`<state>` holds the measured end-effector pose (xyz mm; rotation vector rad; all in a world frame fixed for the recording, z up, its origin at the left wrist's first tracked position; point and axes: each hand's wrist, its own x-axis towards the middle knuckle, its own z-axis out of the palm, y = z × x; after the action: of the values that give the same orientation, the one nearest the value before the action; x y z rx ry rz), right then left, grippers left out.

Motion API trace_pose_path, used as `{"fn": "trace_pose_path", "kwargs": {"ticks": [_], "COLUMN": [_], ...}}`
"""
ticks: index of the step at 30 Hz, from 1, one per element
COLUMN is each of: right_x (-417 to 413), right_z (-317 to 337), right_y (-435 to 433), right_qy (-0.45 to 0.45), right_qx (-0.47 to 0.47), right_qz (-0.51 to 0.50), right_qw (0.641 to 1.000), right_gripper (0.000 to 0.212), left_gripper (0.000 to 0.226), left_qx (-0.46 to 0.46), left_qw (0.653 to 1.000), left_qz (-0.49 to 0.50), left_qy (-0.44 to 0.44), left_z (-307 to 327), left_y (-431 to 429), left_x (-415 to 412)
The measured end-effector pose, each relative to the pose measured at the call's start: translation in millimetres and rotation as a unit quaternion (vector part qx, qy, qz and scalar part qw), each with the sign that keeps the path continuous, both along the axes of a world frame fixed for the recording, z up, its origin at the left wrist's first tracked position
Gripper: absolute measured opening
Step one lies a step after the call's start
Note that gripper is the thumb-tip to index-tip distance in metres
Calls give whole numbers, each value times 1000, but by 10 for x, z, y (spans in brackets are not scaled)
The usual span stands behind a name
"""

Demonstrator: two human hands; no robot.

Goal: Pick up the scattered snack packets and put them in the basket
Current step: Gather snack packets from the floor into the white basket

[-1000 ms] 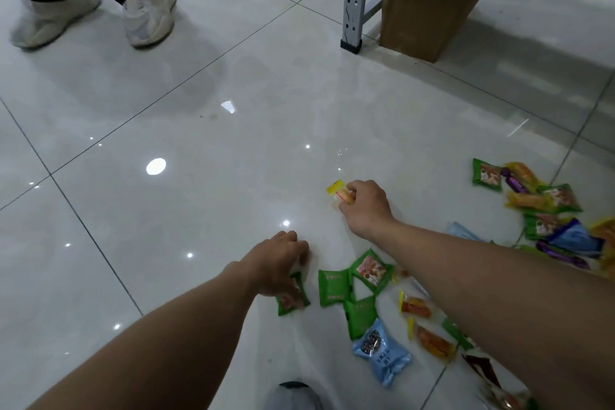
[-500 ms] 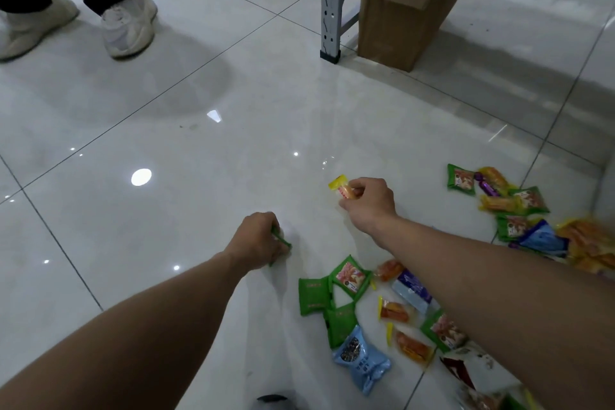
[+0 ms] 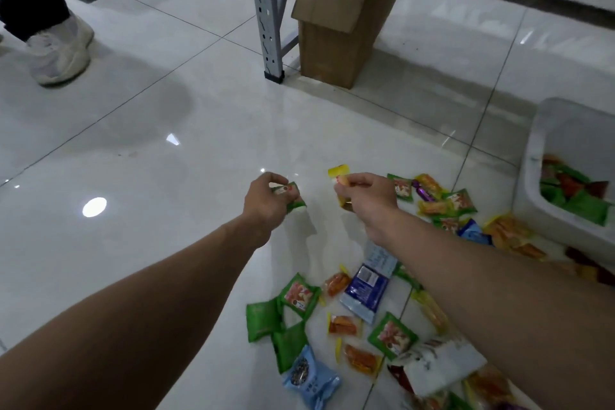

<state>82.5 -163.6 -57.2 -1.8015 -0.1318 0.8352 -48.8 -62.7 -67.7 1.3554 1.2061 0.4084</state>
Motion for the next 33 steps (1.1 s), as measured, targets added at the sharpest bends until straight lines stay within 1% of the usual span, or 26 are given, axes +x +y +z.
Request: {"fn": "trace_pose_path", "kwargs": {"ticks": [2,5,11,15,20,23,25,28,30,33], "right_x": [145,382,776,1034,1403,1649,1806,2013,2136,2312], "right_z": [79,170,306,432,633,715,735,720,674,587], "right_y": [-96,-275,-740,-1160,-1625,-1832,-1949,-2130,-2249,-2412], "right_qy": [5,11,-12,-35,-58,-67,-70,-63,-61,-57], "right_qx": [15,37,49,51,57,58,53,41,32,19], "right_qz": [-27,-83,-166,-198,-262,-312,-336,-361,-376,-390], "right_qw": [1000,996,985,978,962,946,938,930,924,919], "right_gripper": [16,13,15,22,19,18,18,20,21,22], "left_gripper": [20,24,34,32,24,24,26,30,30,28], "left_qx": [8,44,18,5,-11,7,16,27,42,66], "left_qw": [1000,997,990,985,975,972,966,944,934,939], "left_qz": [-16,-54,-113,-128,-180,-193,-202,-259,-289,-285], "left_qy": [-20,-22,-77,-114,-129,-133,-164,-204,-205,-181], "left_z": [62,106,242,273,344,421,478,528,530,491], "left_y": [-86,-216,-579,-855,-1250,-1446,-1576,-1818,-1992,-2173], "left_x": [232,565,1121,1469,1925,2224,2426,2714,2884,3153]}}
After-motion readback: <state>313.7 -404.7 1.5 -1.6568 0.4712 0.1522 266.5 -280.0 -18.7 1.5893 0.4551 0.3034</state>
